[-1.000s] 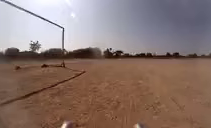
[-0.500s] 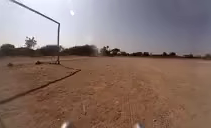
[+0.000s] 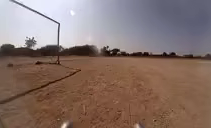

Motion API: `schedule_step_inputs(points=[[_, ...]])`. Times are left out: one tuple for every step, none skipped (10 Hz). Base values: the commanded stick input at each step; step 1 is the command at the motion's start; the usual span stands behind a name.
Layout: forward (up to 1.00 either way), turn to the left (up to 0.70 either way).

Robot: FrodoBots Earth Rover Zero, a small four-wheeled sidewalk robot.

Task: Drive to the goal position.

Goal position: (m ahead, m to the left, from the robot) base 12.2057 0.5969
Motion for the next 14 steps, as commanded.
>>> schedule_step_inputs(points=[[0.32, 0.0], [0.47, 0.0], [0.61, 0.0], [0.7, 0.0], [0.7, 0.0], [0.7, 0.0], [0.7, 0.0], [0.7, 0.0], [0.7, 0.0], [0.7, 0.0], [0.7, 0.0], [0.7, 0.0], [0.7, 0.0], [0.7, -0.01]])
